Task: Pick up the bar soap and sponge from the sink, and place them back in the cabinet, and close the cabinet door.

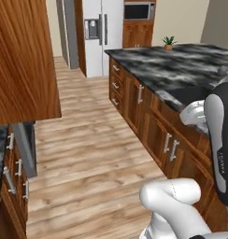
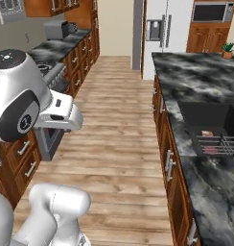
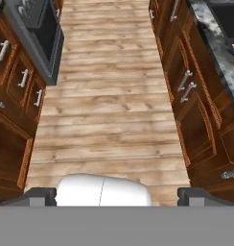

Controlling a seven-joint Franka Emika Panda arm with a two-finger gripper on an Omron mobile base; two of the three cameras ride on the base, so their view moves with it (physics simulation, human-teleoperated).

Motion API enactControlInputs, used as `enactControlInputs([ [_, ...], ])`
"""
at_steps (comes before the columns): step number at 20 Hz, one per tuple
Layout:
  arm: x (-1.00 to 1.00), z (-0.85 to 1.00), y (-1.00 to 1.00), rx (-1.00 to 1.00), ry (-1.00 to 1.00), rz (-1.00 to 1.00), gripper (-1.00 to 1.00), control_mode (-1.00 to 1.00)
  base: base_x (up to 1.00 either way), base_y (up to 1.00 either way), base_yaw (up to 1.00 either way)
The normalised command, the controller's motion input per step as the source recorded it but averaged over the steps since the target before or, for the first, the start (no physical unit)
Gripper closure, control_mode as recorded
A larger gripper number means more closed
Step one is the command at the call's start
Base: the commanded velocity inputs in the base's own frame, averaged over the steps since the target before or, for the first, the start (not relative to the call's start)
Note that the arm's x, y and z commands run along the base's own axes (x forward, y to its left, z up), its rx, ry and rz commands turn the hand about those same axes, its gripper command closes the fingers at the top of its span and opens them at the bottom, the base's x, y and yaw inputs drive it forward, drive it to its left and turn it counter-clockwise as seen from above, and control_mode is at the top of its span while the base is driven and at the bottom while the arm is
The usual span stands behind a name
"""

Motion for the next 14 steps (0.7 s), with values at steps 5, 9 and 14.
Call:
enactControlInputs([
  [5, 0.00, 0.00, 0.00, 0.00, 0.00, 0.00, -1.00, 1.00, 0.58, 0.00, -0.26],
  [9, 0.00, 0.00, 0.00, 0.00, 0.00, 0.00, -1.00, 1.00, 0.99, 0.00, -0.01],
  [14, 0.00, 0.00, 0.00, 0.00, 0.00, 0.00, -1.00, 1.00, 1.00, 0.00, 0.05],
])
